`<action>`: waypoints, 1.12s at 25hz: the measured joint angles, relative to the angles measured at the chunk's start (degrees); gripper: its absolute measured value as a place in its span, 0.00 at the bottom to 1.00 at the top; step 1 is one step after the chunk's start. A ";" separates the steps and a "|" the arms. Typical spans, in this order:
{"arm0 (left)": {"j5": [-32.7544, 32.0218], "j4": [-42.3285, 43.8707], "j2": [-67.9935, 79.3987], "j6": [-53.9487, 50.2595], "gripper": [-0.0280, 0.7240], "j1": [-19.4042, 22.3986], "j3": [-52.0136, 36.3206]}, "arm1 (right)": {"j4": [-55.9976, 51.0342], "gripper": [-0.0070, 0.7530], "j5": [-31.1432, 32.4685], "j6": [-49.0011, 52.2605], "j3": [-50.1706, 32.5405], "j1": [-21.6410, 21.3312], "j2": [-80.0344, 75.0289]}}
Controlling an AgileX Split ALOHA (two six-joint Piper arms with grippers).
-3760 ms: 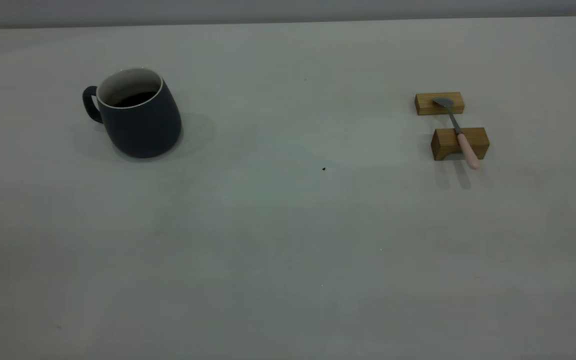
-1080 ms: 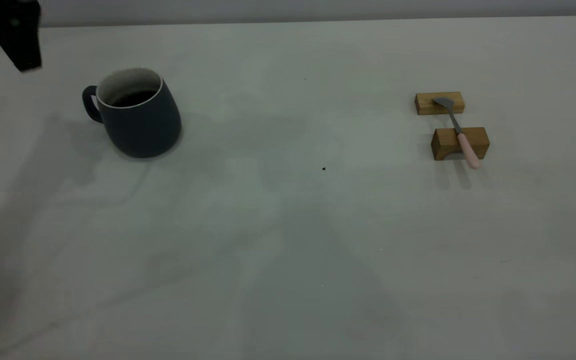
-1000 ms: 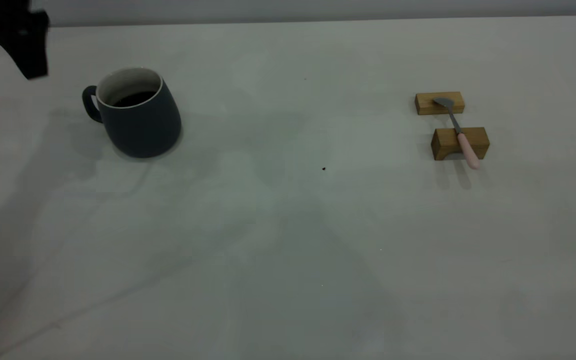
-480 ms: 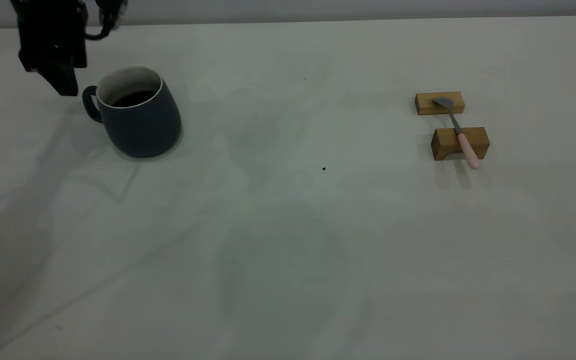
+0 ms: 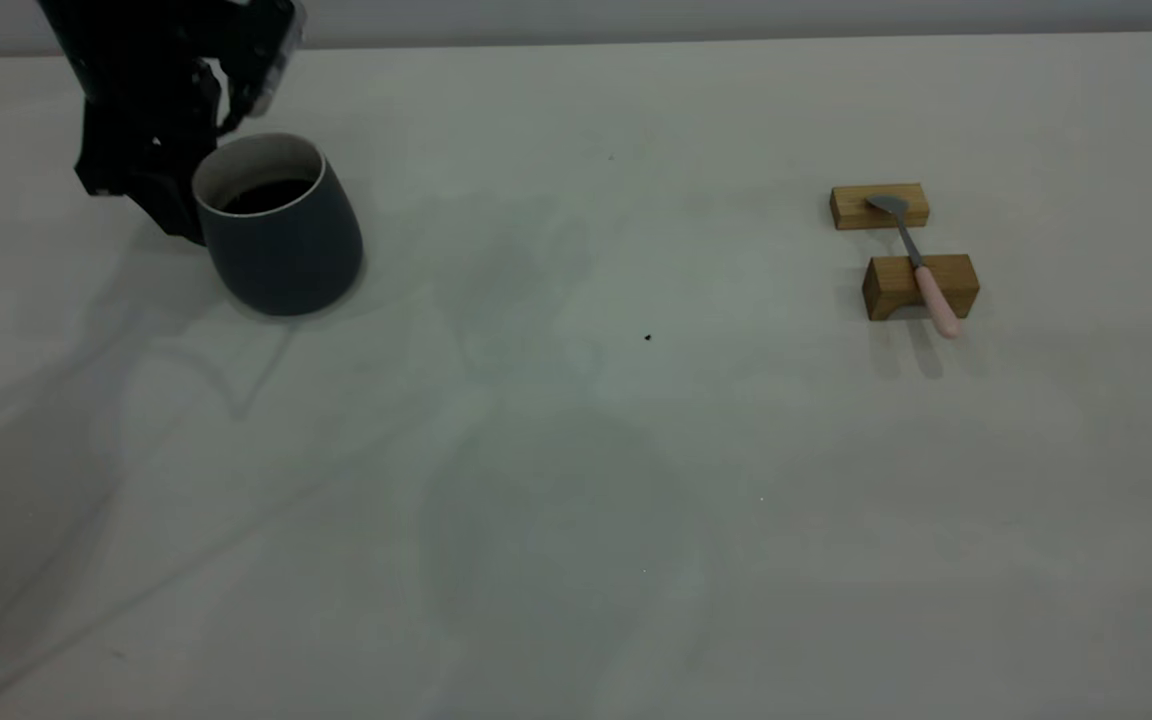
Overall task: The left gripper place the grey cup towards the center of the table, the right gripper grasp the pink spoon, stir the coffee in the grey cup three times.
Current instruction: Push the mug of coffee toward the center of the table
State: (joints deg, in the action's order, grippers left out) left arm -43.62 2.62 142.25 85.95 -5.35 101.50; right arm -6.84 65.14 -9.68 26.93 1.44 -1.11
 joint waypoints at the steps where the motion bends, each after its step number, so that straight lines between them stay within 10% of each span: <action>1: -0.08 0.25 0.11 0.19 0.59 -0.36 0.00 | 0.00 0.32 0.00 0.00 0.00 0.00 0.00; 6: 0.32 0.41 0.16 0.30 0.29 -2.77 0.04 | 0.00 0.32 0.00 0.00 0.00 0.00 0.00; 28: 2.50 8.44 0.17 -11.52 0.29 -19.35 0.17 | -0.05 0.32 0.00 0.00 0.00 0.00 0.00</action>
State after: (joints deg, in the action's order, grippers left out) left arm -41.13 11.06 142.42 74.43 -24.69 101.68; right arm -6.89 65.14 -9.68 26.93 1.44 -1.11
